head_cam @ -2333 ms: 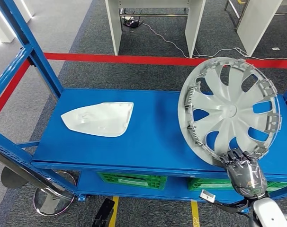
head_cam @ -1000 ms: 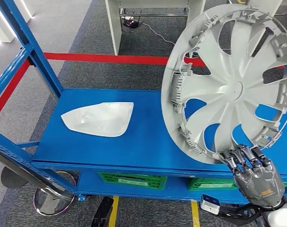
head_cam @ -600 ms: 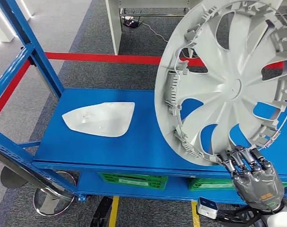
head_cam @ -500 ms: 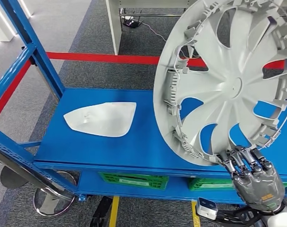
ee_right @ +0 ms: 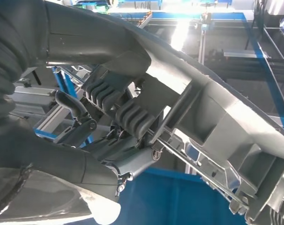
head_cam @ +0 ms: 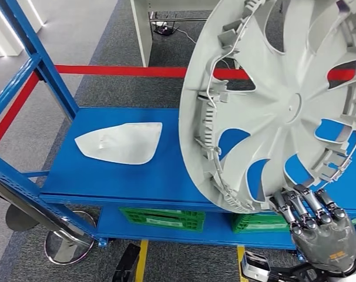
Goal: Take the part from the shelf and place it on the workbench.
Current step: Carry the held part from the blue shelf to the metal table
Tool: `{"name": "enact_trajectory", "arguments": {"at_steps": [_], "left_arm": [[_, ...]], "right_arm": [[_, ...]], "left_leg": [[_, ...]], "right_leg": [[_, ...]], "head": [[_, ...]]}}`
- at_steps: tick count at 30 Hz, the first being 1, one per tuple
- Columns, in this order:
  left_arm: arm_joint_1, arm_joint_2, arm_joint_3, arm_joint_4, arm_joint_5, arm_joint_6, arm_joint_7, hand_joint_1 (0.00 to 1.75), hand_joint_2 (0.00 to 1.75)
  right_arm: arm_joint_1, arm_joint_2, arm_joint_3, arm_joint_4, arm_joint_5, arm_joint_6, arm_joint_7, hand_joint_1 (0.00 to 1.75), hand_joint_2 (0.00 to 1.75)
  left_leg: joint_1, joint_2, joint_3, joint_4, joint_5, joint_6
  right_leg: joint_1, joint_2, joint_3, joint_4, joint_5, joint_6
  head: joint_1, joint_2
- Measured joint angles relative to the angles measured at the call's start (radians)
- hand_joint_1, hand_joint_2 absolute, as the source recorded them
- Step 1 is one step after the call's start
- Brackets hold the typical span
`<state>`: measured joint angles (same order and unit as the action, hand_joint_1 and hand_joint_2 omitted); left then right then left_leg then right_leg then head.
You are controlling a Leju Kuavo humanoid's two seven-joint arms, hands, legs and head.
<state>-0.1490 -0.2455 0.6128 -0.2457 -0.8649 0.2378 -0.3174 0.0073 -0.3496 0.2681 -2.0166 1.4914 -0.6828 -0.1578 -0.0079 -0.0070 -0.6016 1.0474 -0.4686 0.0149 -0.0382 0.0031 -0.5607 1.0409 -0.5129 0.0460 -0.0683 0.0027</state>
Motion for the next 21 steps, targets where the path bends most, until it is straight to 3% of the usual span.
{"name": "enact_trajectory", "arguments": {"at_steps": [2, 4, 5, 6, 7, 8, 9, 11, 12, 15, 17, 19, 20, 21], "left_arm": [[0.0, 0.001, 0.0, 0.0, 0.001, 0.0, 0.0, 0.0, 0.0], [0.0, 0.001, 0.0, 0.0, 0.001, 0.0, 0.0, 0.0, 0.0], [0.001, 0.001, 0.0, 0.0, 0.001, 0.0, 0.0, 0.0, 0.0], [0.001, 0.001, 0.0, 0.0, 0.001, 0.0, 0.001, 0.0, 0.0], [0.001, 0.002, 0.0, 0.0, 0.0, 0.0, 0.001, 0.0, 0.0], [0.001, 0.002, 0.0, 0.0, -0.001, 0.0, 0.002, 0.0, 0.0], [0.0, 0.002, -0.001, 0.0, -0.001, 0.0, 0.002, 0.0, 0.0], [-0.002, 0.003, -0.001, 0.0, -0.003, 0.002, 0.002, 0.0, 0.0], [-0.003, 0.004, -0.002, 0.0, -0.003, 0.003, 0.003, 0.0, 0.0], [-0.002, 0.005, -0.002, 0.0, -0.004, 0.005, 0.004, 0.0, 0.0], [-0.004, 0.004, -0.002, 0.0, -0.004, 0.005, 0.005, 0.0, 0.0], [-0.005, 0.003, -0.002, 0.0, -0.004, 0.004, 0.006, 0.0, 0.0], [-0.005, 0.003, -0.002, 0.0, -0.004, 0.004, 0.007, 0.0, 0.0], [-0.004, 0.003, -0.002, 0.0, -0.004, 0.005, 0.007, 0.0, 0.0]], "right_arm": [[0.002, 0.008, -0.009, 0.0, -0.005, 0.0, -0.02, 1.75, 1.75], [0.007, 0.017, -0.02, 0.0, -0.009, 0.0, -0.042, 1.75, 1.75], [0.01, 0.023, -0.026, 0.0, -0.01, 0.0, -0.051, 1.75, 1.75], [0.013, 0.028, -0.031, 0.0, -0.011, 0.0, -0.06, 1.75, 1.75], [0.016, 0.034, -0.037, 0.0, -0.013, 0.0, -0.069, 1.75, 1.75], [0.017, 0.04, -0.044, 0.0, -0.015, 0.0, -0.079, 1.75, 1.75], [0.019, 0.046, -0.051, 0.0, -0.018, 0.0, -0.088, 1.75, 1.75], [0.022, 0.057, -0.065, 0.0, -0.023, 0.0, -0.104, 1.75, 1.75], [0.023, 0.062, -0.071, 0.0, -0.024, 0.0, -0.109, 1.75, 1.75], [0.029, 0.074, -0.085, 0.0, -0.026, 0.0, -0.117, 1.75, 1.75], [0.031, 0.077, -0.093, -0.001, -0.026, 0.0, -0.117, 1.75, 1.75], [0.032, 0.079, -0.098, -0.001, -0.027, 0.0, -0.118, 1.75, 1.75], [0.033, 0.08, -0.101, -0.001, -0.027, 0.0, -0.12, 1.75, 1.75], [0.034, 0.082, -0.104, -0.001, -0.027, 0.0, -0.125, 1.75, 1.75]], "left_leg": [[0.004, 0.002, -0.023, 0.054, -0.053, -0.012], [0.006, 0.003, -0.061, 0.174, -0.134, -0.019], [0.007, 0.003, -0.075, 0.232, -0.161, -0.02], [0.007, 0.003, -0.076, 0.262, -0.169, -0.018], [0.007, 0.003, -0.06, 0.256, -0.159, -0.014], [0.006, 0.003, -0.027, 0.211, -0.133, -0.007], [0.003, 0.003, 0.017, 0.141, -0.104, 0.002], [-0.003, 0.002, 0.091, 0.015, -0.077, 0.017], [-0.007, 0.001, 0.106, -0.018, -0.074, 0.021], [-0.01, 0.002, 0.1, -0.041, -0.052, 0.028], [-0.005, 0.005, 0.086, -0.055, -0.026, 0.039], [-0.004, 0.007, 0.062, -0.057, -0.006, 0.045], [-0.005, 0.008, 0.049, -0.056, 0.004, 0.045], [-0.005, 0.008, 0.037, -0.056, 0.013, 0.044]], "right_leg": [[-0.001, -0.004, -0.013, 0.0, 0.009, -0.017], [0.003, -0.007, -0.027, 0.0, 0.019, -0.031], [0.006, -0.008, -0.035, 0.001, 0.024, -0.035], [0.009, -0.009, -0.042, 0.001, 0.029, -0.038], [0.013, -0.009, -0.049, 0.001, 0.035, -0.04], [0.016, -0.008, -0.055, 0.001, 0.041, -0.04], [0.019, -0.008, -0.06, 0.001, 0.047, -0.04], [0.021, -0.008, -0.068, 0.0, 0.059, -0.036], [0.02, -0.008, -0.07, -0.002, 0.066, -0.031], [0.015, -0.008, -0.076, -0.011, 0.081, -0.011], [0.017, -0.006, -0.096, 0.024, 0.032, -0.004], [0.017, -0.005, -0.129, 0.132, -0.06, 0.0], [0.017, -0.005, -0.141, 0.194, -0.091, 0.002], [0.017, -0.005, -0.144, 0.24, -0.102, 0.005]], "head": [[-0.002, 0.0], [-0.004, 0.0], [-0.004, 0.0], [-0.004, 0.0], [-0.004, 0.0], [-0.004, 0.0], [-0.004, 0.0], [-0.004, 0.0], [-0.004, 0.0], [-0.003, 0.0], [0.0, 0.0], [0.002, 0.0], [0.003, 0.0], [0.002, 0.0]]}}
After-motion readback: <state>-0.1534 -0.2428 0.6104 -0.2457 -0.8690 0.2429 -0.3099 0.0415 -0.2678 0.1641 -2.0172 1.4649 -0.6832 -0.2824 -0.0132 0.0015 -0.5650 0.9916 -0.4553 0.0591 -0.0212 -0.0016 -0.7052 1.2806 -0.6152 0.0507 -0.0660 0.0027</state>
